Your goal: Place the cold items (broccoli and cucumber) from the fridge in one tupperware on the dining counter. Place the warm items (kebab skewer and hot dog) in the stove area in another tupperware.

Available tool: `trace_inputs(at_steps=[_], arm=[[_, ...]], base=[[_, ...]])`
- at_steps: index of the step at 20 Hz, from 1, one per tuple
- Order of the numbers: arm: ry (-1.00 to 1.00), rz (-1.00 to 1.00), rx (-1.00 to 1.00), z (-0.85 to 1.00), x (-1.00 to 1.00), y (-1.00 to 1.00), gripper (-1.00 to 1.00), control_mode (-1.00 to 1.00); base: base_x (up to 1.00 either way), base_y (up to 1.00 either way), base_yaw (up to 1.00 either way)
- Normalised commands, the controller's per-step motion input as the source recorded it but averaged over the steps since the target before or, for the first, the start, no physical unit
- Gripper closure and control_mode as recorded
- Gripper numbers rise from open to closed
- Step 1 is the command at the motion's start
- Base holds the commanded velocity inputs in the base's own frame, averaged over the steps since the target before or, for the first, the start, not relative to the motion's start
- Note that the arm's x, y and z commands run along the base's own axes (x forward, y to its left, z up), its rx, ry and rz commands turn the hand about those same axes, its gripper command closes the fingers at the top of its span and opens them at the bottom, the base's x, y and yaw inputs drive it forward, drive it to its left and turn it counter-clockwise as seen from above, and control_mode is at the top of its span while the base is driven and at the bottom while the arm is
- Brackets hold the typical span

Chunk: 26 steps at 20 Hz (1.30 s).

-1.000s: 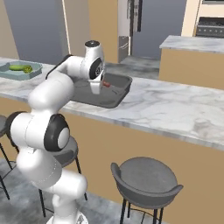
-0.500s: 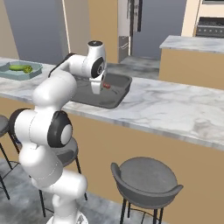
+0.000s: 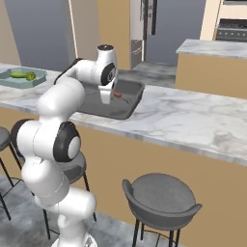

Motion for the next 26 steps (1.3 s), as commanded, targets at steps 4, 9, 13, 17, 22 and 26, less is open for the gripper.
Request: trace_inputs(at_steps=[4, 9, 13, 17, 22, 26], arm=[[-0.04, 0.00, 0.08, 0.00, 0.03, -0.29, -1.00, -1.00], [0.00, 0.00, 0.05, 0.00, 0.13, -0.25, -1.00, -1.00], [-0.01, 0.00, 0.05, 0.17, 0.01, -0.10, -1.00, -1.00], [-0.14, 0.00, 0.07, 0.70, 0.03, 0.00, -1.00, -1.00], [-0.57, 0.07, 0.03, 0.52, -0.63, 0.01, -1.00, -1.00], [-0.72, 0.06, 0.00, 0.17, -1.00, 0.00, -1.00, -1.00]], base=[[0.00, 0.00, 0.00], [0.00, 0.00, 0.00], [0.00, 0.00, 0.00], [0.00, 0.00, 0.00], [0.00, 0.00, 0.00], [0.00, 0.00, 0.00]])
